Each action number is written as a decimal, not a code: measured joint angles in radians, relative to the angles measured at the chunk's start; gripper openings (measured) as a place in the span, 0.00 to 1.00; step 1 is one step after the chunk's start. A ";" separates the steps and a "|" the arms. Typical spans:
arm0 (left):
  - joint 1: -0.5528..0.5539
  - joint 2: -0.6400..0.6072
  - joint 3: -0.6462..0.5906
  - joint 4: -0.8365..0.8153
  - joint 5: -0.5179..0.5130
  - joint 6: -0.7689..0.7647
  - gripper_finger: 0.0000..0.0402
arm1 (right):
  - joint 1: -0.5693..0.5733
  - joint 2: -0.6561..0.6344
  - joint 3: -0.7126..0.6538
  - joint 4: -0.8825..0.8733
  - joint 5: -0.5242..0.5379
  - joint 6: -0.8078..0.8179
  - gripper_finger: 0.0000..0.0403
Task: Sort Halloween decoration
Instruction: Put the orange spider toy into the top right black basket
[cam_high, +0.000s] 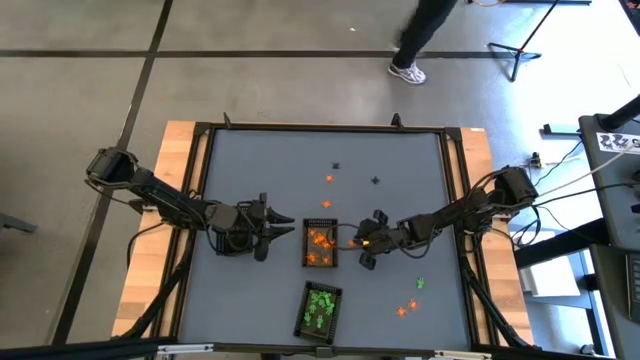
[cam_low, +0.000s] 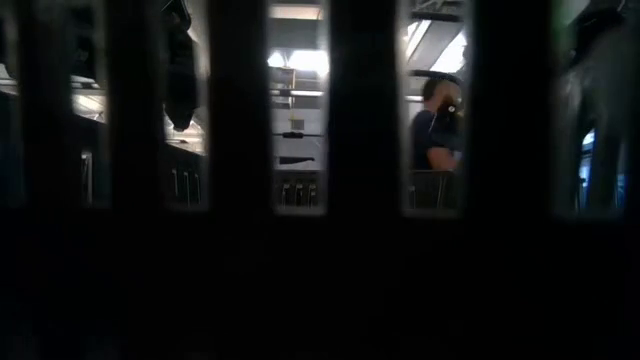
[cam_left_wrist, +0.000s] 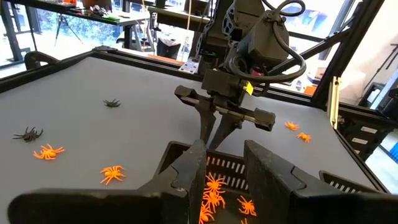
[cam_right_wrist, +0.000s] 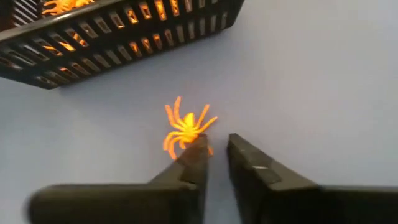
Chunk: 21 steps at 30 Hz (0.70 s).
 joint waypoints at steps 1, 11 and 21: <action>0.000 0.000 0.000 0.000 0.000 0.000 0.25 | 0.000 0.000 0.000 0.001 0.000 -0.005 0.12; 0.000 0.000 0.000 0.000 0.002 -0.003 0.25 | 0.001 -0.056 -0.003 -0.037 -0.015 -0.011 0.01; -0.001 0.000 0.000 0.000 0.003 -0.001 0.25 | 0.001 -0.204 0.017 -0.035 -0.002 -0.064 0.00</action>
